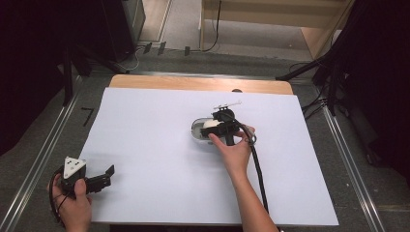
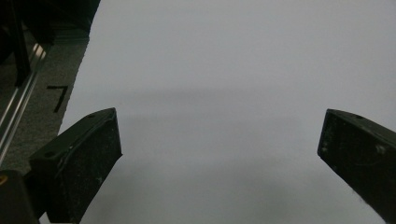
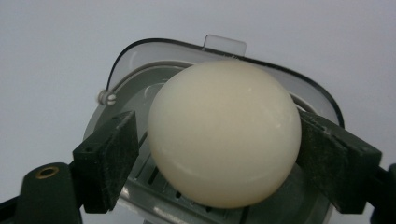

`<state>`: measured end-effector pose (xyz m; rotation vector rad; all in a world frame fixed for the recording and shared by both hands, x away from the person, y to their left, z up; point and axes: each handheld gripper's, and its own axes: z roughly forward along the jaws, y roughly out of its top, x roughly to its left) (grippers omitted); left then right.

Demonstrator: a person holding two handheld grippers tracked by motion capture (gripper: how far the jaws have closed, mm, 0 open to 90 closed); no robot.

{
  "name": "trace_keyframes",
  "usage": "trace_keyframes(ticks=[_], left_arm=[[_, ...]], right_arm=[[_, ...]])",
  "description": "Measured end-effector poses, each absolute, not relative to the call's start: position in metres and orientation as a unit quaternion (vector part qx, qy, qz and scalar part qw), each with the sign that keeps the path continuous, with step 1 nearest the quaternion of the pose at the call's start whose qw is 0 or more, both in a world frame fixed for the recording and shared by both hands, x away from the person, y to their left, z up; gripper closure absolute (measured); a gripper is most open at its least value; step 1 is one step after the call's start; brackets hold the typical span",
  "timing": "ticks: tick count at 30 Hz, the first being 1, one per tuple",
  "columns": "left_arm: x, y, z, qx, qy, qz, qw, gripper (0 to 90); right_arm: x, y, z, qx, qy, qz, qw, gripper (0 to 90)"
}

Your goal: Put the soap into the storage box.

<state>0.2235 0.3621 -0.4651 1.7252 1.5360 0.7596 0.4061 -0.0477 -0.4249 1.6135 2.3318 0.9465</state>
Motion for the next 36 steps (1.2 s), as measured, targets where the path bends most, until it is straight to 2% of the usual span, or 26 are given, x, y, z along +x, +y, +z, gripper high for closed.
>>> trace_keyframes(ticks=[19,36], left_arm=[[0.224,0.362,-0.465,0.664,0.593,0.294,0.348,0.0],[0.224,0.361,-0.465,0.664,0.593,0.296,0.346,0.0]], right_arm=[[0.395,-0.065,-0.405,0.536,0.764,0.343,0.108,13.1],[0.383,-0.101,-0.412,0.548,0.752,0.349,0.111,13.3]])
